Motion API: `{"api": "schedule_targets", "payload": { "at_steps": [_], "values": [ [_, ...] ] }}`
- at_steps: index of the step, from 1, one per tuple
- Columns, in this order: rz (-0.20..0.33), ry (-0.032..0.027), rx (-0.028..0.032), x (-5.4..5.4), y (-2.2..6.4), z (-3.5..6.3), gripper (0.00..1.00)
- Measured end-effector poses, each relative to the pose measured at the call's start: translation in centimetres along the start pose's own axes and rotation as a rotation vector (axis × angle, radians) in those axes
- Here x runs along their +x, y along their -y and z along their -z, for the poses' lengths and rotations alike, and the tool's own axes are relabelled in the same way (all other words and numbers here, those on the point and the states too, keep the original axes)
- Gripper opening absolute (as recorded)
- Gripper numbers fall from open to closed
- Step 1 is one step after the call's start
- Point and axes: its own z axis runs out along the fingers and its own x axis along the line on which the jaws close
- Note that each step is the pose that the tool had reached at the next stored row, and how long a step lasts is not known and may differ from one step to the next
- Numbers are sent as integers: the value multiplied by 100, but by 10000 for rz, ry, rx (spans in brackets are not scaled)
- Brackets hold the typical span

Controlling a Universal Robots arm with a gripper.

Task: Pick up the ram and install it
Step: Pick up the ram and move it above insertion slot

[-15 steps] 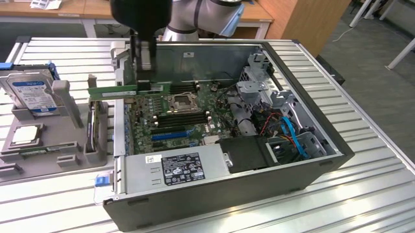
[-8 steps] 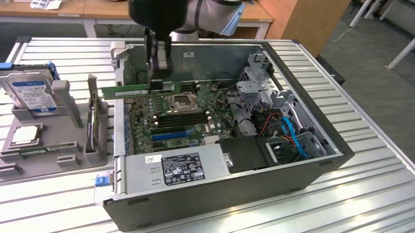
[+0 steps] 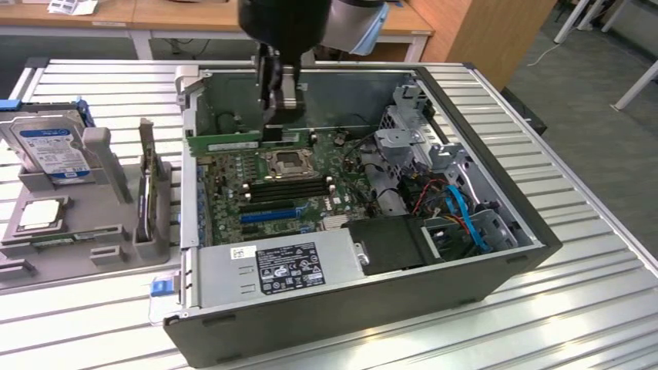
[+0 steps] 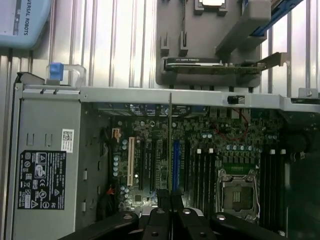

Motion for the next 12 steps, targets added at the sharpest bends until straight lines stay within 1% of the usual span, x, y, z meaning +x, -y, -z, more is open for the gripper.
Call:
{"api": "schedule_targets", "payload": {
  "at_steps": [12],
  "values": [
    [0, 0, -11, 7, 373, 20, 11]
  ]
}}
